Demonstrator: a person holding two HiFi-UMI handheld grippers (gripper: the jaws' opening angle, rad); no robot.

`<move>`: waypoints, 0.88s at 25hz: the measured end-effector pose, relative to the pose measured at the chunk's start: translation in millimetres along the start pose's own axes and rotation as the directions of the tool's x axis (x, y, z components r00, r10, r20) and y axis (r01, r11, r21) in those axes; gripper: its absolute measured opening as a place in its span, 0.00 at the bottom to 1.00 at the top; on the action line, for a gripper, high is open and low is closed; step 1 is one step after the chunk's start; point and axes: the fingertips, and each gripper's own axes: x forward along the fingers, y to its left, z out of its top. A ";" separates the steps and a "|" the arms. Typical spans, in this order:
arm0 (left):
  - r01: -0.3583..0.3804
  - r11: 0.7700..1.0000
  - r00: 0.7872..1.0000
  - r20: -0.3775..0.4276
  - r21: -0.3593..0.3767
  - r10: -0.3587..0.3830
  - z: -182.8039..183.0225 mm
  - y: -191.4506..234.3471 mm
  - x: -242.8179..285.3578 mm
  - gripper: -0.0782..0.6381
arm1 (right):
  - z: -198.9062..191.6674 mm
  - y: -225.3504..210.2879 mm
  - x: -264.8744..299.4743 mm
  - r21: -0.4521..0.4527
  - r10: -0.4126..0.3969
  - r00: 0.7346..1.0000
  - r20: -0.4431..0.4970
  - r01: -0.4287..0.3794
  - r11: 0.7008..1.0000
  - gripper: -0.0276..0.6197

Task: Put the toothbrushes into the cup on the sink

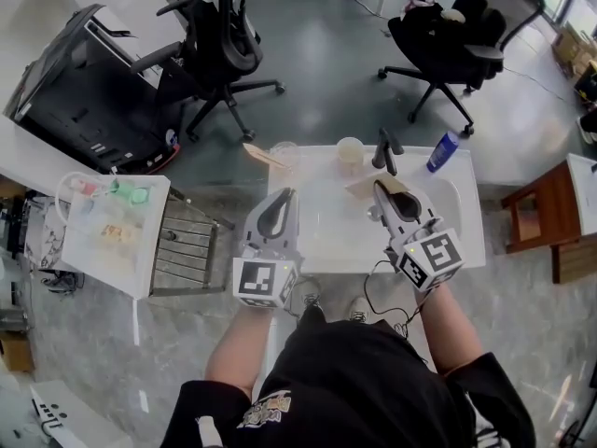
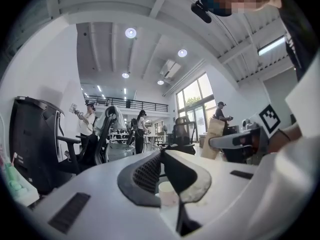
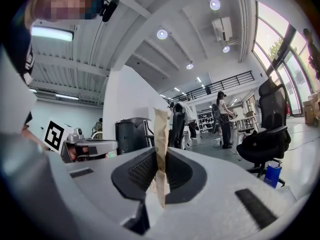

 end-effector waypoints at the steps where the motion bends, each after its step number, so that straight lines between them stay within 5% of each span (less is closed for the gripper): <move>1: 0.006 1.000 1.000 -0.009 -0.008 -0.006 -2.1 -8.3 -1.2 0.13 | -0.4 -1.9 -3.4 0.001 0.003 1.000 0.001 -0.003 1.000 0.10; 11: 0.038 0.997 0.996 -0.073 -0.072 -0.044 -15.1 -77.6 -10.1 0.12 | -5.9 -18.1 -32.5 -0.003 0.038 0.999 -0.006 -0.038 0.999 0.10; 22: 0.012 0.997 0.998 -0.066 -0.079 -0.018 -25.0 -88.2 -14.5 0.12 | -11.4 -22.6 -28.4 -0.010 0.077 0.997 -0.015 -0.077 0.997 0.10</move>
